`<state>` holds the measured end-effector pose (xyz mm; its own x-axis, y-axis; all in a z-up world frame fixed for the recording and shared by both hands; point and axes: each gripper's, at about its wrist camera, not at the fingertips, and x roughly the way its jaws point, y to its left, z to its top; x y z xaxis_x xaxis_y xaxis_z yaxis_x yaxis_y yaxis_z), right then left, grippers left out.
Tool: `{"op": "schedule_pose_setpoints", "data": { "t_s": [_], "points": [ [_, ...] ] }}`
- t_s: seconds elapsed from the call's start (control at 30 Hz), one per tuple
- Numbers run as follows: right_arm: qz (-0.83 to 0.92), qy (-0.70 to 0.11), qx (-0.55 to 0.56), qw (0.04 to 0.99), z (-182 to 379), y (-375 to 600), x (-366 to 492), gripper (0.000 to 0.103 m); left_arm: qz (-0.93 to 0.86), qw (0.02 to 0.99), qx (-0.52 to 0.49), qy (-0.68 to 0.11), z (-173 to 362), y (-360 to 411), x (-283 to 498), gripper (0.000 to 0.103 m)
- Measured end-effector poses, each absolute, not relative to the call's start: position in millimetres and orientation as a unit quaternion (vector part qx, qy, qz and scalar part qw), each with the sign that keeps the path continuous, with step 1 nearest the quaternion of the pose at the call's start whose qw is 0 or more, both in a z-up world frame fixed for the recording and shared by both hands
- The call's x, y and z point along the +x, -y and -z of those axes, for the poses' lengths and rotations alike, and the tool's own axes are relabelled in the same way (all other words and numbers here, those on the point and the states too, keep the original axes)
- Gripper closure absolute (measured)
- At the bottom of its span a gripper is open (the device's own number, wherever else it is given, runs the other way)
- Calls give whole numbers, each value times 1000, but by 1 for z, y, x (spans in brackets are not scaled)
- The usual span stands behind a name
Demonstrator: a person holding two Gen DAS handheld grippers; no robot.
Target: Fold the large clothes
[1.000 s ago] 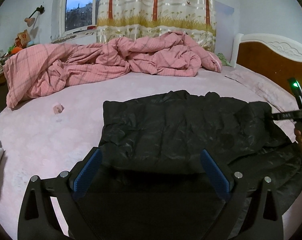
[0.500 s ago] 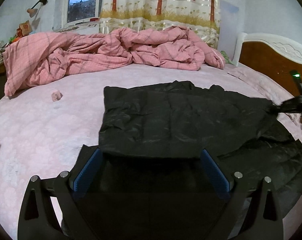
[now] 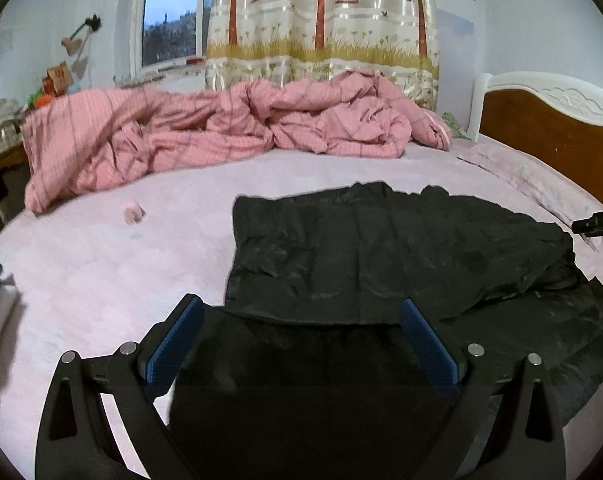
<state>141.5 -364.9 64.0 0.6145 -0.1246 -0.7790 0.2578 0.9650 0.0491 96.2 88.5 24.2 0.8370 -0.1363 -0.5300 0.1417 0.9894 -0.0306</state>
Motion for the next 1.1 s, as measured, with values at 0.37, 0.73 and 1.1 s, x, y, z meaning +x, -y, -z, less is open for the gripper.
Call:
{"op": "schedule_pose_setpoints", "data": {
  "t_s": [0.37, 0.73, 1.1],
  "points": [
    [72, -304, 50, 949, -110, 327, 38, 17, 94, 975, 1, -200, -82, -80, 39, 0],
    [67, -211, 27, 975, -131, 287, -43, 0, 121, 979, -29, -162, -120, -75, -12, 0],
    [83, -208, -7, 975, -129, 262, -68, 0, 98, 985, 6, -142, -124, -65, -35, 0]
  ]
}}
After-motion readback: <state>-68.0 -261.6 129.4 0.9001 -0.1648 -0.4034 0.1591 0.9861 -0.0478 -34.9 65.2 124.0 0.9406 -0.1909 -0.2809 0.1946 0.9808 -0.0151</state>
